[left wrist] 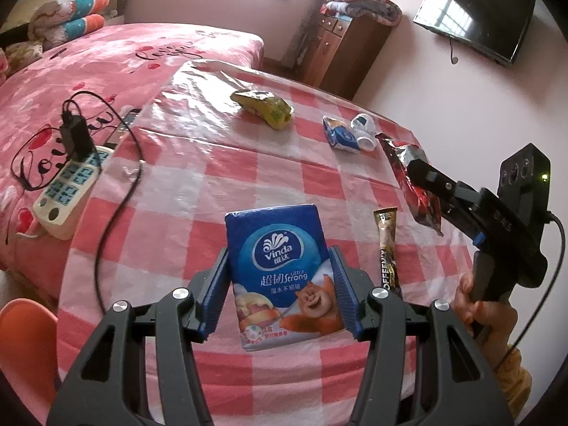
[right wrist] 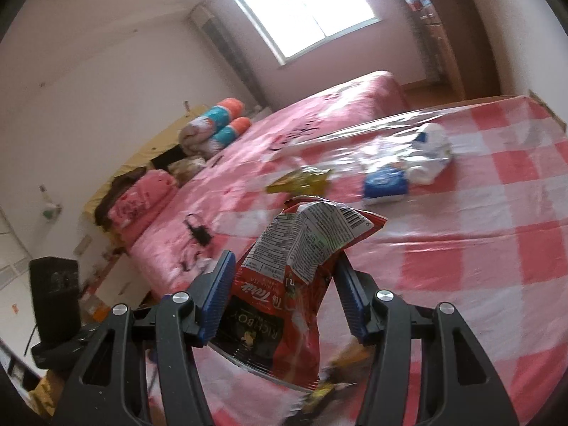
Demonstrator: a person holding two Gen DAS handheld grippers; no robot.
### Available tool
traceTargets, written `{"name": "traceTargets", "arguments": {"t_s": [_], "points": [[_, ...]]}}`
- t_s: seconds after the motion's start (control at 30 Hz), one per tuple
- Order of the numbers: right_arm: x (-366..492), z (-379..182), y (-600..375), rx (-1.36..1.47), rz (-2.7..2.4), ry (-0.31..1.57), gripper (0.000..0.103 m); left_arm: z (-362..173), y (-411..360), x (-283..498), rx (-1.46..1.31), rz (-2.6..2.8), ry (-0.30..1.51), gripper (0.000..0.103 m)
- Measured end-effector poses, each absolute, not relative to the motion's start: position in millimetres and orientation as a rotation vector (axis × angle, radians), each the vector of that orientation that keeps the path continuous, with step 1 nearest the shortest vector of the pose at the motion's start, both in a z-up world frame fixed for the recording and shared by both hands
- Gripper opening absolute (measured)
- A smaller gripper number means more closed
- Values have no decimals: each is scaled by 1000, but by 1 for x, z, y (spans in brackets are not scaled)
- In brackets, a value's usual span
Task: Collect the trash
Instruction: 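Carry the tissue pack and red chip bag over the pink bucket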
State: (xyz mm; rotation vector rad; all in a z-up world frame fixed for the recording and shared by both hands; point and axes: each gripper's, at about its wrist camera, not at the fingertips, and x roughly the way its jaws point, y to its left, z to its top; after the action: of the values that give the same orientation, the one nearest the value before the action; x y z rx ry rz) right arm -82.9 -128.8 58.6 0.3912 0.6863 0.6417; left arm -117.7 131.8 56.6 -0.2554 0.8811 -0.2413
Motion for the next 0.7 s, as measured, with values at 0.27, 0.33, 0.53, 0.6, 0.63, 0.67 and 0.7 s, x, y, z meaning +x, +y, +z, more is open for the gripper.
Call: {"name": "traceTargets", "arguments": {"t_s": [0.27,0.33,0.53,0.6,0.63,0.67,0.7], "points": [[-110,73,-71,316,780,706,57,62,164,-139,-277,-203,851,56],[-119,76,-53,282,818,711,57,62,175,-146,-285,-186,846,56],[-149,82,3,175,951,722,57,63,228,-174,-308,-85,830,56],[-157,82,21,141,987,729,57,61,249,-184,-319,-35,831,56],[-163,82,33,119,1014,735,57,58,261,-189,-327,-2,835,56],[-166,80,39,107,1029,738,57,54,274,-195,-337,35,840,56],[-171,80,49,86,1051,741,57,51,284,-198,-345,62,844,56]]}}
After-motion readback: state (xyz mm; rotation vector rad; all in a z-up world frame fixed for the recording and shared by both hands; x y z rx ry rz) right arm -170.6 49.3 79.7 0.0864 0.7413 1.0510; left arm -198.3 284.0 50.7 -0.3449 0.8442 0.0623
